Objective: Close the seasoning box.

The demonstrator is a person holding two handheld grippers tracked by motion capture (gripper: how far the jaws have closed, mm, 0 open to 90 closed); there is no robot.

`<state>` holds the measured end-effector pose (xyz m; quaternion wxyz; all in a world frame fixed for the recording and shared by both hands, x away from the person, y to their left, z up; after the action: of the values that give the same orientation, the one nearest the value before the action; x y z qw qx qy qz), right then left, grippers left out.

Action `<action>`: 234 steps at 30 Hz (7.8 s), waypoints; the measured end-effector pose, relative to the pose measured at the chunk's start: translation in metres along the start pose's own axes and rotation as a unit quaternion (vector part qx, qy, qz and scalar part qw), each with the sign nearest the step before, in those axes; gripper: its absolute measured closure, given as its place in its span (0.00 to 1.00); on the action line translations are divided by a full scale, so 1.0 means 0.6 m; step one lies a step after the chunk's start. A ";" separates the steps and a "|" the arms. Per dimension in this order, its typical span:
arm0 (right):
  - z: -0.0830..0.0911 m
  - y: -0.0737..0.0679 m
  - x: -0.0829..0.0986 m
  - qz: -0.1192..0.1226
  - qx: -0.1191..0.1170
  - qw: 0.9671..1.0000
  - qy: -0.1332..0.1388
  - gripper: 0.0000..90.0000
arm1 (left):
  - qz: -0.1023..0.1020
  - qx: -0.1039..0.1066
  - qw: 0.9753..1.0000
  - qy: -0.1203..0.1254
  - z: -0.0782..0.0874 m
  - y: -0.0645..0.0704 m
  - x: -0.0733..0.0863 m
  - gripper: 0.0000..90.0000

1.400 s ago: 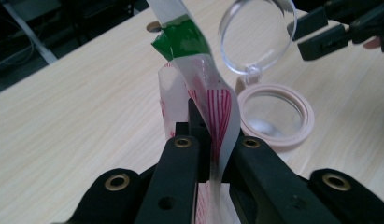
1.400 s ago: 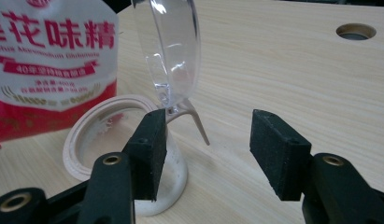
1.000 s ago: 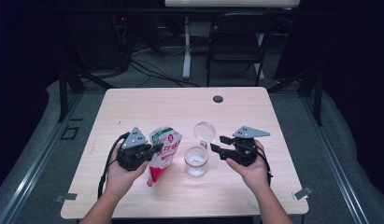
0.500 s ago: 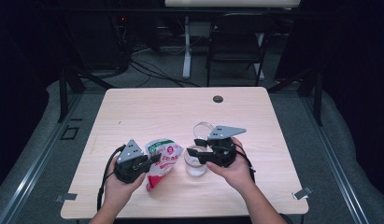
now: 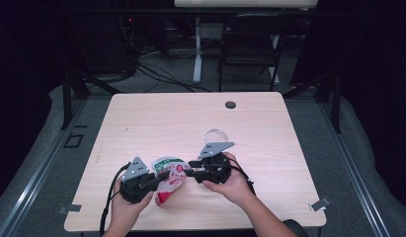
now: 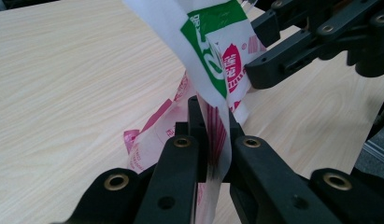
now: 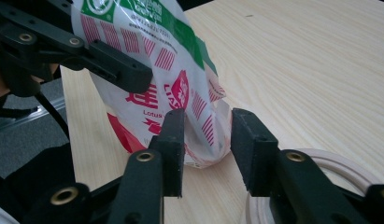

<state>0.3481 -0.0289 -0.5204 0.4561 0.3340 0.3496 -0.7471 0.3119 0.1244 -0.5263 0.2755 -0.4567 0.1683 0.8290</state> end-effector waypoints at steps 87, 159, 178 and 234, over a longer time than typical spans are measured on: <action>-0.011 -0.004 0.000 0.022 0.009 1.000 0.000 0.99 | 0.063 -0.033 0.997 -0.013 -0.104 -0.026 0.113 0.23; -0.007 -0.003 -0.002 0.018 0.009 1.000 0.011 0.97 | -0.007 -0.097 0.991 -0.092 -0.119 -0.028 0.125 0.66; 0.009 -0.008 -0.016 0.009 -0.012 0.999 0.039 0.78 | -0.015 -0.111 0.990 -0.081 -0.104 -0.038 0.107 0.68; 0.095 0.032 0.012 -0.024 0.057 0.997 0.053 0.77 | -0.038 -0.178 0.983 -0.019 -0.091 -0.092 0.033 0.68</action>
<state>0.3526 -0.0861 -0.5002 0.3991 0.3902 0.3385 -0.7575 0.3732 0.1450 -0.5732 0.2238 -0.4888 -0.0045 0.8432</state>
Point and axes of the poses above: each handheld gripper's, and its own axes: z roughly backward along the jaws, x roughly out of its underside, y roughly to its right, the point moved 7 cm from there along -z, roughly forward along the jaws, and after that the axes turned 10 degrees about -x, right-handed, at the moved point
